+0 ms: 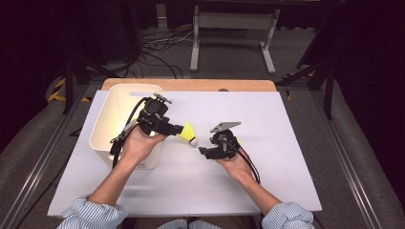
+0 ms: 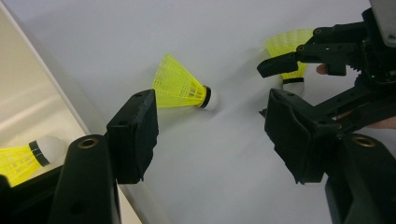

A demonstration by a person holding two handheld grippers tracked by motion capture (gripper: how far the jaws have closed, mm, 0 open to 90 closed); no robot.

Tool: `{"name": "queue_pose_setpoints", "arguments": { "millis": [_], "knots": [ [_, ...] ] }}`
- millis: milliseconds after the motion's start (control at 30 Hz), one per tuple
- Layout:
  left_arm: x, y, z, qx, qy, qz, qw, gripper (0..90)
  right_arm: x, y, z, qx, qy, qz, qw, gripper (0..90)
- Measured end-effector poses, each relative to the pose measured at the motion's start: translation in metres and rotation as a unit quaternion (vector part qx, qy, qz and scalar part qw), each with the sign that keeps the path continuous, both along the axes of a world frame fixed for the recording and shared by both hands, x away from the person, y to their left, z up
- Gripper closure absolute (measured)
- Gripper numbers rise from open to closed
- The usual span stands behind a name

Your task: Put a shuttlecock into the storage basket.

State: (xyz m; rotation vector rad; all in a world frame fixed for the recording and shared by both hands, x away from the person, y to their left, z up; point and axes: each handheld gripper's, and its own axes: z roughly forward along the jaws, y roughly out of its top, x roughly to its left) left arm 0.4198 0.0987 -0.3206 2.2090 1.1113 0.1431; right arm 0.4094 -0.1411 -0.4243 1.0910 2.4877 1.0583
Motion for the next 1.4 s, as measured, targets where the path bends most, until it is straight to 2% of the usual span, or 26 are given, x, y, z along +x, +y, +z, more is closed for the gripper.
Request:
{"name": "queue_pose_setpoints", "arguments": {
  "millis": [267,700,967,1400],
  "knots": [
    [0.0,0.0,-0.001,0.0,0.003,-0.003,1.0,34.9,0.016,0.013,0.003,-0.012,0.024,-0.002,0.9996,43.3],
    [-0.001,0.001,-0.003,-0.001,0.0,0.0,1.0,34.6,0.037,0.033,0.003,-0.041,0.047,-0.004,0.998,47.5],
    [-0.001,0.004,-0.005,-0.002,0.005,0.003,1.0,34.5,0.042,0.042,0.003,-0.056,0.045,0.002,0.9975,49.2],
    [-0.002,0.003,-0.006,0.0,0.008,0.001,1.0,34.1,0.048,0.05,-0.009,-0.072,0.054,-0.002,0.9959,54.0]
  ]
}}
